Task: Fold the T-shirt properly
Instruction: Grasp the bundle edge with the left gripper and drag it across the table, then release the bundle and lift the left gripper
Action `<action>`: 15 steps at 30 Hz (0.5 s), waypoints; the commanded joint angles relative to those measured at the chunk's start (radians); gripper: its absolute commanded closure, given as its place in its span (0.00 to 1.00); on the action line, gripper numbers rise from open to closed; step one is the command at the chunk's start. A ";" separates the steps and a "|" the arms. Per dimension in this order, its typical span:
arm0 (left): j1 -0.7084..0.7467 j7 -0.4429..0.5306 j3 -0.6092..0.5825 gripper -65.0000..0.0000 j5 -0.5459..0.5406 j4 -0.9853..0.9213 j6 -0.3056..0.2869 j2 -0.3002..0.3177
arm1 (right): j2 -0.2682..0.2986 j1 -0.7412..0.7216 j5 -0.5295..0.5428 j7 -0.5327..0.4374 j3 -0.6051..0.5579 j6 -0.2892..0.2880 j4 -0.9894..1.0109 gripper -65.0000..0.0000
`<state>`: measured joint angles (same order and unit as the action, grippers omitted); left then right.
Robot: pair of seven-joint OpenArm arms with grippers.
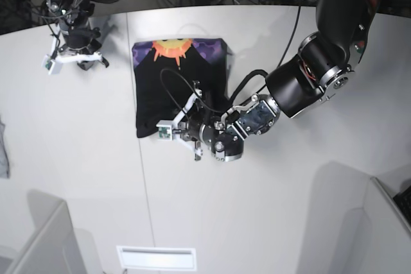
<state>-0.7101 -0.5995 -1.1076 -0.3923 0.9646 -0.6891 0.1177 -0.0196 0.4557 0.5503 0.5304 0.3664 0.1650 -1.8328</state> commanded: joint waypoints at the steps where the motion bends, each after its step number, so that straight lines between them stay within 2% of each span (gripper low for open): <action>1: -0.024 -0.060 0.001 0.74 0.056 -0.002 0.018 0.004 | 0.007 -0.001 0.004 -0.017 -0.002 -0.006 -0.020 1.00; 5: -0.044 -0.060 0.002 0.49 0.054 0.000 0.018 0.001 | 0.007 -0.001 0.004 -0.017 -0.002 -0.006 -0.020 1.00; 9: -0.064 -0.060 0.030 0.33 0.054 0.000 0.018 -0.017 | 0.008 -0.001 0.004 -0.016 -0.002 -0.006 -0.017 1.00; 11: -0.069 -0.060 0.088 0.28 0.054 0.001 0.018 -0.028 | 0.008 -0.001 0.003 -0.016 -0.004 -0.006 -0.017 1.00; 15: -0.082 -0.066 0.195 0.27 0.056 0.015 0.016 -0.051 | 0.008 -0.001 0.003 -0.016 -0.004 -0.006 -0.017 1.00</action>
<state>-0.7486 -0.6815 -0.9207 -0.3286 0.9585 -0.6800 0.0792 -0.0177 0.4557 0.5503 0.5320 0.3607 0.1650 -1.8328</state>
